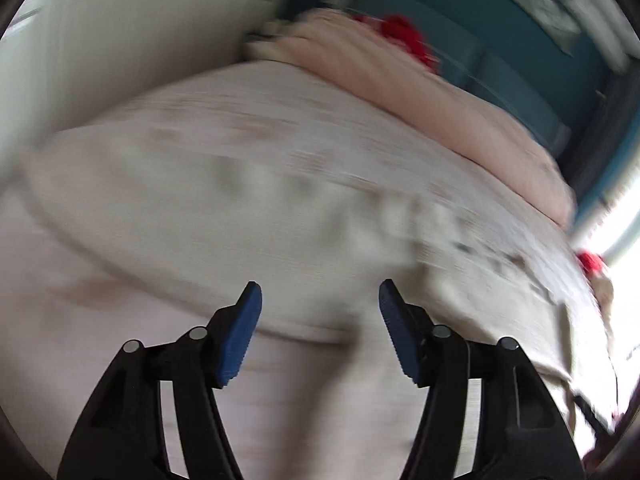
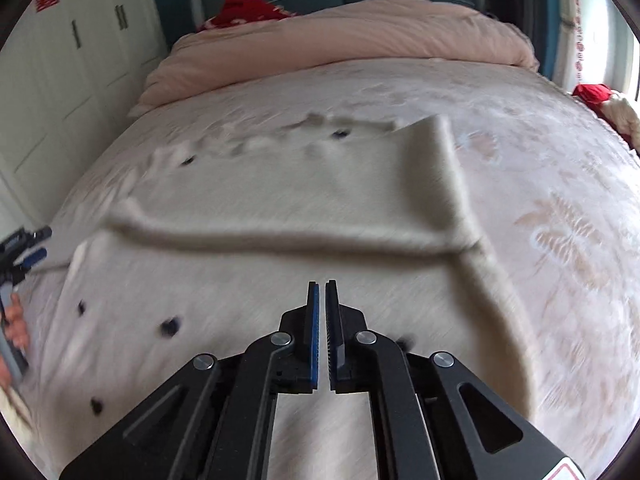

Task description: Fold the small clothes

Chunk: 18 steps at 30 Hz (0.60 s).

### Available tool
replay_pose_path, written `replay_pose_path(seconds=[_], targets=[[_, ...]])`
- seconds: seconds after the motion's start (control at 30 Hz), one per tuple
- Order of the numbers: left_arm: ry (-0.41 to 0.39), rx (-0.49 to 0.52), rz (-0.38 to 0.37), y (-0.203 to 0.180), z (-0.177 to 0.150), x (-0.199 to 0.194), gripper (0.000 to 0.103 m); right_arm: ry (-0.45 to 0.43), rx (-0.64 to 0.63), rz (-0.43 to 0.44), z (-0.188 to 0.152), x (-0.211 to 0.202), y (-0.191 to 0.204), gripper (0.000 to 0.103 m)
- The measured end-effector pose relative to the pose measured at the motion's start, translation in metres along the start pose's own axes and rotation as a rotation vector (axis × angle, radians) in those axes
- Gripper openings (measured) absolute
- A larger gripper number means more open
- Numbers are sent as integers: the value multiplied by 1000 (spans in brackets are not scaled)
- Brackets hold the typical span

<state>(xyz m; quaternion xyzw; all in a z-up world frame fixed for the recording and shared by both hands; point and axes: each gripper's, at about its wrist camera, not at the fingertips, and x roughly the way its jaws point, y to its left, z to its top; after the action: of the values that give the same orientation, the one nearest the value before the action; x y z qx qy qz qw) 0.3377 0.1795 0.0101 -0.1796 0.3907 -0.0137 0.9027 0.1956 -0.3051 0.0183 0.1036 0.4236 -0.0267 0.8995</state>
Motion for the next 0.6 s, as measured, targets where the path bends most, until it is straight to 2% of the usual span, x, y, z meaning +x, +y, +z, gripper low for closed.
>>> replay_pose_path(seconds=[0.07,0.13,0.23,0.3,0.37,0.43,0.47,0.5,0.57,0.6], targets=[[-10,-62,106,57,17,-9,60,16,-21,27,-19,3,25,5],[-17,-139,194,111,34,-13,60,18,-77,10,-40,4,43,7],[8,-264,265,171,56,-6,60,-2,-176,-59,-71,12,75,12],[8,-347,261,196,64,-1,60,-15,-209,-95,-77,12,84,13],[-20,-423,254,212,71,4,57,-4,-201,-88,-77,14,80,13],[-34,-431,277,212,77,11,47,-1,-180,-66,-77,15,75,14],[-29,-423,290,211,79,14,33,-2,-169,-53,-77,15,71,14],[-20,-408,305,207,82,18,15,-3,-160,-45,-76,19,72,14],[-14,-393,306,196,85,22,11,-10,-144,-25,-75,22,68,14],[-40,-381,304,188,89,16,11,-13,-132,-13,-76,22,66,14]])
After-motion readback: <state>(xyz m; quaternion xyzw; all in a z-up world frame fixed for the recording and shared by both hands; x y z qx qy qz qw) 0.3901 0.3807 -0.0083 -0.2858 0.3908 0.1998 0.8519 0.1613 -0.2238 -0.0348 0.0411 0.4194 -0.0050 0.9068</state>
